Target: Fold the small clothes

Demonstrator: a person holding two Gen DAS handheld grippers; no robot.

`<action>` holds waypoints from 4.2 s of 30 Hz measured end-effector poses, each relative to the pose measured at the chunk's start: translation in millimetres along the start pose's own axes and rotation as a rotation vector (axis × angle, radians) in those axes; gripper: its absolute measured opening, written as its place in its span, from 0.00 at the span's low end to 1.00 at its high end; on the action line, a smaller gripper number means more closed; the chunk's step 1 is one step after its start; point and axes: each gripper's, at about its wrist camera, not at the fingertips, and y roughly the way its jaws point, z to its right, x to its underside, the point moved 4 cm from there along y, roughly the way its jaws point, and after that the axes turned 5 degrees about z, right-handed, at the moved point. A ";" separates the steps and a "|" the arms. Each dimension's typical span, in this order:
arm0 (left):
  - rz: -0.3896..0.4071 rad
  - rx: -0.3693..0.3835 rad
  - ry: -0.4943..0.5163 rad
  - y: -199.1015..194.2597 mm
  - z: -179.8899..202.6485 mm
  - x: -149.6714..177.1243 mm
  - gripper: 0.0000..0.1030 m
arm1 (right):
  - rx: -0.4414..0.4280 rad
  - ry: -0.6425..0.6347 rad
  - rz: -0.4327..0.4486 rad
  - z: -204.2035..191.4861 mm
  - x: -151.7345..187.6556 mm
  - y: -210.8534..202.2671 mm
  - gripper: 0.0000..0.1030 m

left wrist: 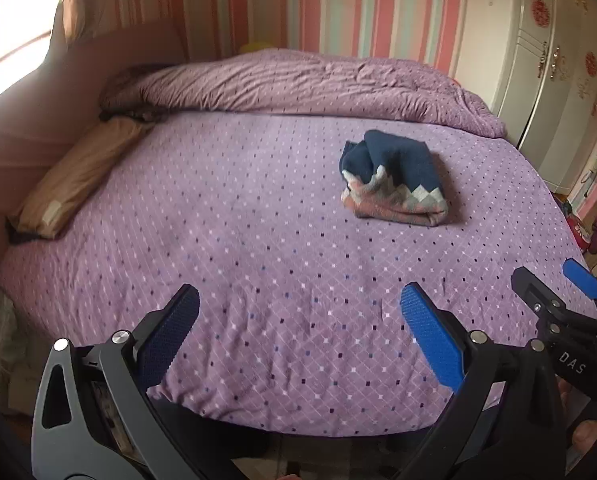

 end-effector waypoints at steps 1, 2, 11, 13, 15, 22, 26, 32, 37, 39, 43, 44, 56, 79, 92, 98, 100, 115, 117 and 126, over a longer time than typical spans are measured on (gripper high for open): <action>0.008 -0.003 0.014 -3.3 1.4 -0.7 0.97 | 0.001 -0.001 0.002 -1.5 -1.4 -3.4 0.98; 0.021 -0.006 0.032 -7.5 2.9 -1.4 0.97 | 0.002 -0.005 0.002 -2.6 -2.6 -5.7 0.98; 0.036 -0.007 0.041 -22.1 3.4 -0.7 0.97 | 0.020 -0.025 0.006 -7.5 -8.5 -11.5 0.98; 0.037 -0.015 0.044 -22.7 2.9 -0.8 0.97 | 0.025 -0.028 0.000 -7.8 -8.9 -9.9 0.98; 0.030 -0.009 0.039 -22.9 2.3 -0.3 0.97 | 0.023 -0.025 -0.002 -8.5 -9.1 -10.0 0.98; 0.032 -0.026 0.030 -21.1 -0.5 -1.1 0.97 | 0.023 -0.026 0.019 -10.7 -13.3 -15.3 0.98; 0.033 -0.034 0.017 -18.7 -3.4 -1.8 0.97 | 0.039 -0.040 0.050 -14.4 -15.1 -25.3 0.98; 0.031 -0.038 0.012 -17.0 -3.6 -2.3 0.97 | 0.071 -0.070 0.072 -20.2 -11.9 -33.9 0.98; 0.024 -0.028 0.005 -16.1 -3.0 -0.7 0.97 | 0.090 -0.093 0.076 -23.5 -10.3 -36.0 0.98; 0.023 -0.025 0.005 -15.7 -2.5 -0.7 0.97 | 0.091 -0.095 0.077 -24.0 -11.9 -36.7 0.98; 0.022 -0.025 0.006 -15.8 -1.9 -0.7 0.97 | 0.094 -0.093 0.071 -23.8 -11.6 -36.6 0.98; 0.024 -0.028 0.007 -16.1 -2.0 -0.6 0.97 | 0.094 -0.091 0.072 -23.8 -11.6 -37.2 0.98; 0.018 -0.025 0.007 -17.3 -1.3 -1.5 0.97 | 0.095 -0.082 0.074 -22.9 -11.2 -37.6 0.98; 0.030 -0.054 -0.001 -15.9 -5.4 -5.1 0.97 | 0.111 -0.077 0.084 -16.8 -10.8 -40.5 0.98; 0.025 -0.064 -0.004 -15.9 -7.7 -4.4 0.97 | 0.112 -0.076 0.084 -15.3 -11.7 -40.5 0.98; 0.025 -0.065 -0.008 -16.2 -9.1 -4.2 0.97 | 0.114 -0.077 0.086 -15.6 -11.7 -40.6 0.98; 0.025 -0.066 -0.008 -16.2 -9.2 -4.2 0.97 | 0.115 -0.077 0.085 -15.7 -11.5 -40.6 0.98; 0.027 -0.065 0.001 -18.9 -9.6 -5.6 0.97 | 0.126 -0.079 0.087 -14.8 -8.3 -42.1 0.98; 0.024 -0.059 -0.001 -18.9 -9.1 -5.4 0.97 | 0.126 -0.081 0.086 -14.5 -7.6 -41.6 0.98; 0.039 -0.028 0.014 -21.8 -5.1 -6.7 0.97 | 0.133 -0.083 0.086 -14.1 -7.3 -41.4 0.98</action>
